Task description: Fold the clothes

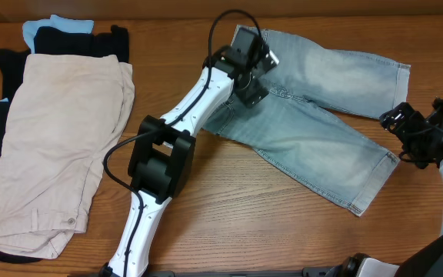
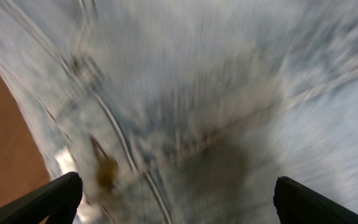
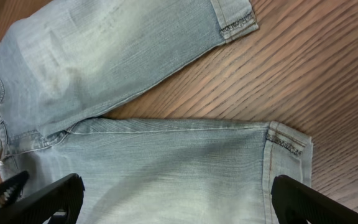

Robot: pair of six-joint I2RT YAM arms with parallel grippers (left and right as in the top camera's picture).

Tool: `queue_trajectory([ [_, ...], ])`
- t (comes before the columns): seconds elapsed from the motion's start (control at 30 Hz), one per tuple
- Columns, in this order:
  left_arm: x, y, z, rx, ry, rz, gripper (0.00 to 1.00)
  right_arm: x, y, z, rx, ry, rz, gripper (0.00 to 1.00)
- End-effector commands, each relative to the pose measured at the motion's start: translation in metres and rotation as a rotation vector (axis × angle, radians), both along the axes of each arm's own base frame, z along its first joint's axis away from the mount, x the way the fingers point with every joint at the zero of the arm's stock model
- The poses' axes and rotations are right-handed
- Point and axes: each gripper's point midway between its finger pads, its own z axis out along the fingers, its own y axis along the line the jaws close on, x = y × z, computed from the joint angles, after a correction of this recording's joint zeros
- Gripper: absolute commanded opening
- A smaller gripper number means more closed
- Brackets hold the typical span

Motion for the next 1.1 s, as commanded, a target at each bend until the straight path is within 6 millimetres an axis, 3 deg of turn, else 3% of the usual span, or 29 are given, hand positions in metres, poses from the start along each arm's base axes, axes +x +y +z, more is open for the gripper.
queue_trajectory([
  [0.0, 0.001, 0.039, -0.028, 0.086, 0.027, 0.133, 1.00, 0.005, 0.000, 0.012, -0.016, -0.034, 0.014, 1.00],
  [0.27, -0.024, 0.098, -0.076, 0.100, 0.196, 0.352, 1.00, 0.004, 0.002, 0.011, -0.011, -0.027, 0.015, 1.00],
  [0.43, -0.059, 0.144, -0.092, 0.144, 0.381, 0.566, 1.00, 0.004, 0.007, 0.011, -0.009, -0.023, 0.029, 1.00],
  [0.57, -0.093, 0.178, -0.093, 0.198, 0.534, 0.725, 1.00, 0.008, 0.016, 0.011, -0.009, -0.025, 0.056, 1.00],
  [0.7, -0.132, 0.202, -0.087, 0.251, 0.716, 0.808, 1.00, 0.012, 0.030, 0.011, -0.010, -0.025, 0.098, 1.00],
  [0.8, -0.146, 0.214, -0.082, 0.273, 0.779, 0.860, 1.00, 0.015, 0.038, 0.011, -0.012, -0.029, 0.123, 1.00],
  [0.93, -0.137, 0.216, -0.066, 0.216, 0.788, 0.896, 1.00, 0.021, 0.042, 0.017, -0.001, -0.059, 0.140, 1.00],
  [1.07, -0.111, 0.212, -0.007, 0.144, 0.715, 0.887, 1.00, 0.021, 0.046, 0.050, 0.009, -0.105, 0.155, 1.00],
])
